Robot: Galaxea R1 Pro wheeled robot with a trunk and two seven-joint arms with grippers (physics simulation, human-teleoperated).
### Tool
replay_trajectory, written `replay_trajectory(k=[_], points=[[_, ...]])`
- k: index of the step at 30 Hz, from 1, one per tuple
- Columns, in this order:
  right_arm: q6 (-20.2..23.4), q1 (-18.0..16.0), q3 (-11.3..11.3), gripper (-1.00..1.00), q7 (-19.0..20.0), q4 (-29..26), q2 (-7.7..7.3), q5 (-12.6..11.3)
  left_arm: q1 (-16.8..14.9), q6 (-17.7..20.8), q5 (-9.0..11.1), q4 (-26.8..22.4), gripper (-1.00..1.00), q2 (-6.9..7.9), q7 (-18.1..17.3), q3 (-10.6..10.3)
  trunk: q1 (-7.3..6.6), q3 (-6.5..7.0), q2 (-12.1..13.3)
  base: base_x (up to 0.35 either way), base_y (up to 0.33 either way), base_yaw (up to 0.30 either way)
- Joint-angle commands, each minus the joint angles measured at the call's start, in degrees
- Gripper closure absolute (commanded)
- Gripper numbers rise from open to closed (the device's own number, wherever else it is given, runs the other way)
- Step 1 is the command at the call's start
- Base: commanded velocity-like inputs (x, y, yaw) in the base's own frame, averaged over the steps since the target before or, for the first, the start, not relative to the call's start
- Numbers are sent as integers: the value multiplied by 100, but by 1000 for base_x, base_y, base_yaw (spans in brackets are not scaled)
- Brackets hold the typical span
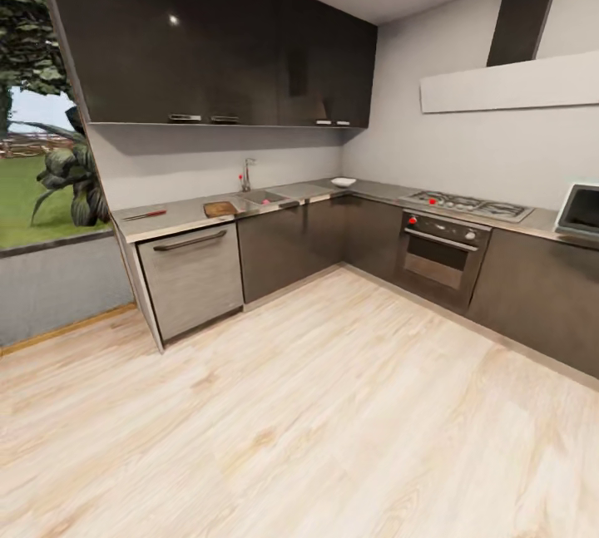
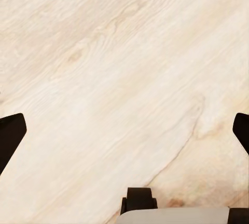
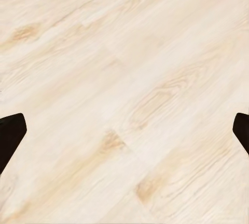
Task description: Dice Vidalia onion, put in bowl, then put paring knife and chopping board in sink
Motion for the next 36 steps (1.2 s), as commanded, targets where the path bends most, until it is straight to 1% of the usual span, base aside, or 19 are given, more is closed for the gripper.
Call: replay_trajectory(k=[1,36], points=[[-14,-1,0,-100,-4,0,1,2,1,-10,-1,-5,-100,-1,2,5,3,-4,-2,302,-101,227],[-14,-1,0,-100,-4,-7,1,2,1,-18,-3,-3,-100,-1,2,-3,3,-4,-2,303,-104,228]])
